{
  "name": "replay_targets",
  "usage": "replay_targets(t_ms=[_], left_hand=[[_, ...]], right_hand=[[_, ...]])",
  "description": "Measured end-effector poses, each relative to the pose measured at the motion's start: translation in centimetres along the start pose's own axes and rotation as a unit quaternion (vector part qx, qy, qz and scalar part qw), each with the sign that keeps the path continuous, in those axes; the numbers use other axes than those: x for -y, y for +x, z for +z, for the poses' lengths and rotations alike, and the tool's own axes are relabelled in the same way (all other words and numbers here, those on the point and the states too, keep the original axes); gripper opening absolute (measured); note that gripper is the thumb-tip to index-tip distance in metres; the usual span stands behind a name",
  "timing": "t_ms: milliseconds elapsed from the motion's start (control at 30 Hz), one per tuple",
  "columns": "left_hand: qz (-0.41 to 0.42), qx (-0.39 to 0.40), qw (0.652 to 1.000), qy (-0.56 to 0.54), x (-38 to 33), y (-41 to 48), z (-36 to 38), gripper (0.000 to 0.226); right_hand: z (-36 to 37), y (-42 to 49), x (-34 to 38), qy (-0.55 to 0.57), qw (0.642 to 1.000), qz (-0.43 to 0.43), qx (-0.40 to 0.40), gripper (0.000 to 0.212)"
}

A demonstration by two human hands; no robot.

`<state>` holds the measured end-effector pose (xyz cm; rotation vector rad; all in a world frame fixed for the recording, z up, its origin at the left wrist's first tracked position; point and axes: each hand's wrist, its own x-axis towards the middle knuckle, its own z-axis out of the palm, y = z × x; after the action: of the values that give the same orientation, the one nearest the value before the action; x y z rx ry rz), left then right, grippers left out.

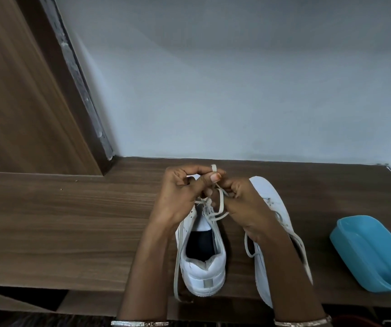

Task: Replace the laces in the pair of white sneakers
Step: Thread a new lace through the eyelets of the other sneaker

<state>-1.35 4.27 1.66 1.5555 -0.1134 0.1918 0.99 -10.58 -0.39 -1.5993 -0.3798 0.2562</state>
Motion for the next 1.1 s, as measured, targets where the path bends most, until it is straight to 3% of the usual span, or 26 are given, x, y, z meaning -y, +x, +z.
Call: replay_targets(t_ms=[133, 267, 400, 500, 600, 700, 867, 1100], left_hand=[[-0.014, -0.027, 0.999, 0.015, -0.6, -0.2, -1.4, 0.015], [-0.103, -0.067, 0.973, 0.193, 1.8, -0.3, -4.3, 0.023], [-0.223, 0.033, 0.934, 0.277, 3.2, -2.0, -4.6, 0.051], [-0.227, 0.050, 0.924, 0.303, 3.7, -2.8, -4.0, 0.066], [-0.183, -0.021, 0.921, 0.343, 4.3, -3.0, -3.5, 0.039], [-0.141, -0.086, 0.916, 0.365, 4.4, -3.4, -3.5, 0.009], [-0.128, -0.169, 0.930, 0.301, 5.4, -3.4, -3.1, 0.005], [-0.138, -0.192, 0.957, 0.167, 6.4, -2.7, -2.4, 0.005]], right_hand=[[0.2, 0.3, -0.1, -0.046, 0.994, -0.010, -0.095, 0.016], [-0.2, 0.5, -0.4, -0.050, 0.991, 0.011, -0.126, 0.012], [-1.8, 0.1, 0.9, -0.056, 0.986, 0.038, -0.151, 0.011], [-4.1, -0.6, 2.1, -0.197, 0.954, 0.035, -0.225, 0.022], [-5.1, -1.1, 2.9, -0.253, 0.934, 0.029, -0.249, 0.039], [-4.7, -1.5, 3.2, -0.267, 0.937, 0.067, -0.214, 0.040], [-3.3, -1.9, 3.1, -0.252, 0.957, 0.129, -0.061, 0.036], [-1.3, -0.2, 1.6, -0.089, 0.984, 0.047, -0.146, 0.016]])
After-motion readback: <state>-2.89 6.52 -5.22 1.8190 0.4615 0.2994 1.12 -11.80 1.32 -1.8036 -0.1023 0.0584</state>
